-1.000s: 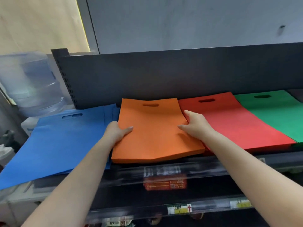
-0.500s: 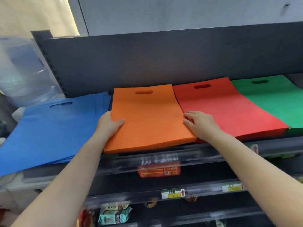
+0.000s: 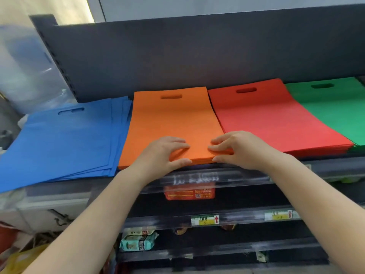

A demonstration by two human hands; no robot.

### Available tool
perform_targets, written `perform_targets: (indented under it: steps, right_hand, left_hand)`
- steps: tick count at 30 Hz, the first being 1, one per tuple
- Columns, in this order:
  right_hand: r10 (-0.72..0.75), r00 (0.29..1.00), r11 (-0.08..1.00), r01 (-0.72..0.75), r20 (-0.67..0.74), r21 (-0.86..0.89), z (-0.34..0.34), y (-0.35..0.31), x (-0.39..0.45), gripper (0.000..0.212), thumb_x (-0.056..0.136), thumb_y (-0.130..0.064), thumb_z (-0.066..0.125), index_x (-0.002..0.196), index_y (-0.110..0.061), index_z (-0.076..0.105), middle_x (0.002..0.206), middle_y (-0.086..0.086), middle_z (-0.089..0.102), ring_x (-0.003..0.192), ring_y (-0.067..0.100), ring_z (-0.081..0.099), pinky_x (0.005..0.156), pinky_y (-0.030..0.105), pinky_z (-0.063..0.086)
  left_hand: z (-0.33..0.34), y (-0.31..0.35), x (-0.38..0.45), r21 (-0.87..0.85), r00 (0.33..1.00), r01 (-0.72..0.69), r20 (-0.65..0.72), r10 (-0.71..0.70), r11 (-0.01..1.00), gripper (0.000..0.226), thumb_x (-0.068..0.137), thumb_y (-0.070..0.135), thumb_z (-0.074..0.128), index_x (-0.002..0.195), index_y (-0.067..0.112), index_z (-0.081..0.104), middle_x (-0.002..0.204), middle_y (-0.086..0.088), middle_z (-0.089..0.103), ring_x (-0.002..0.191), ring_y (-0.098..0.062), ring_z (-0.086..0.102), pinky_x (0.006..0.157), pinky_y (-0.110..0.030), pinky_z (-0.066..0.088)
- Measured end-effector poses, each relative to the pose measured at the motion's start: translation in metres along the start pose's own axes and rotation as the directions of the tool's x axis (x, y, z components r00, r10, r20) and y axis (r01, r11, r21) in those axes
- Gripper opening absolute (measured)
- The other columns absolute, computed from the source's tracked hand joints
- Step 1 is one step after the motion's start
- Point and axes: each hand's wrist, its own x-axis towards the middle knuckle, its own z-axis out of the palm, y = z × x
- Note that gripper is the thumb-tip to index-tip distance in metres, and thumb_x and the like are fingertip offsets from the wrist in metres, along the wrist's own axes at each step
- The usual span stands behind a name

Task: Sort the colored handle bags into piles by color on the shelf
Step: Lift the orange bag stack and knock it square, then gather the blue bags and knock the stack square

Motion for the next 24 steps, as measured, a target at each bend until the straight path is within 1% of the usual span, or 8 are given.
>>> perform_targets:
  steps: [6,10,12,13,15,18,21,24]
  right_hand:
    - [-0.024,1.000,0.999,0.024,0.000,-0.037,0.004,0.001,0.001,0.042,0.089,-0.044,0.060,0.130,-0.034,0.057,0.140,-0.011,0.050,0.127,0.012,0.047,0.105,0.036,0.040]
    - [-0.057,0.998,0.998,0.058,0.036,-0.029,0.001,0.005,-0.003,0.041,0.090,-0.043,0.058,0.130,-0.036,0.055,0.139,-0.014,0.050,0.124,0.009,0.051,0.105,0.030,0.039]
    - [-0.053,0.997,0.998,0.055,0.056,-0.033,-0.003,0.005,-0.005,0.043,0.089,-0.046,0.058,0.131,-0.037,0.055,0.139,-0.015,0.050,0.124,0.006,0.050,0.105,0.028,0.039]
    - [-0.044,0.998,0.999,0.045,0.042,-0.017,-0.005,0.004,-0.005,0.043,0.089,-0.047,0.057,0.130,-0.036,0.056,0.138,-0.014,0.051,0.124,0.006,0.050,0.104,0.028,0.039]
    - [-0.021,0.998,0.997,0.026,-0.061,0.074,-0.008,-0.001,-0.005,0.040,0.090,-0.045,0.056,0.129,-0.032,0.058,0.135,-0.011,0.055,0.124,0.006,0.050,0.104,0.028,0.040]
    - [-0.002,0.974,0.994,0.026,-0.225,0.106,-0.008,-0.017,0.002,0.035,0.095,-0.036,0.053,0.127,-0.026,0.060,0.132,-0.008,0.058,0.125,0.009,0.050,0.104,0.028,0.038]
    - [-0.002,0.965,0.997,0.022,-0.263,0.072,-0.007,-0.041,0.019,0.034,0.096,-0.032,0.052,0.127,-0.023,0.060,0.133,-0.006,0.058,0.124,0.012,0.050,0.101,0.032,0.042]
    - [-0.055,0.959,0.996,0.072,-0.279,0.049,-0.002,-0.075,0.042,0.034,0.097,-0.032,0.051,0.128,-0.022,0.059,0.133,-0.006,0.057,0.122,0.012,0.052,0.097,0.029,0.043]
  left_hand:
    - [0.003,-0.005,0.004,-0.049,0.999,0.017,-0.029,-0.018,0.999,0.053,0.083,0.049,0.063,0.131,0.028,0.055,0.140,0.010,0.048,0.129,-0.007,0.036,0.103,-0.021,0.024]
    - [0.004,-0.007,-0.002,-0.087,1.000,0.016,-0.005,-0.016,0.996,0.049,0.084,0.051,0.059,0.129,0.032,0.055,0.139,0.015,0.046,0.121,0.003,0.033,0.101,-0.023,0.026]
    - [0.005,-0.007,-0.003,-0.085,1.000,0.014,-0.006,-0.015,0.996,0.045,0.088,0.050,0.053,0.129,0.032,0.055,0.139,0.015,0.046,0.120,0.004,0.032,0.102,-0.024,0.026]
    - [0.005,-0.007,-0.002,-0.088,1.000,0.012,-0.015,-0.014,0.996,0.041,0.091,0.048,0.051,0.128,0.031,0.056,0.139,0.014,0.047,0.122,0.002,0.034,0.102,-0.024,0.026]
    - [0.004,-0.004,-0.002,-0.105,0.999,0.006,-0.041,-0.010,0.994,0.037,0.094,0.042,0.048,0.127,0.028,0.058,0.137,0.011,0.050,0.126,-0.003,0.038,0.104,-0.023,0.026]
    - [-0.006,-0.005,-0.008,-0.142,0.986,-0.010,-0.169,-0.014,0.990,0.033,0.095,0.034,0.052,0.123,0.021,0.061,0.131,0.006,0.057,0.125,-0.009,0.044,0.102,-0.023,0.031]
    - [-0.026,-0.018,-0.022,-0.118,0.951,0.023,-0.305,-0.058,0.993,0.029,0.093,0.030,0.056,0.118,0.018,0.063,0.123,0.005,0.061,0.119,-0.013,0.050,0.098,-0.026,0.036]
    - [-0.049,-0.045,-0.044,-0.025,0.923,0.140,-0.358,-0.139,0.990,0.029,0.092,0.028,0.059,0.118,0.015,0.064,0.122,0.002,0.063,0.118,-0.018,0.052,0.097,-0.031,0.037]
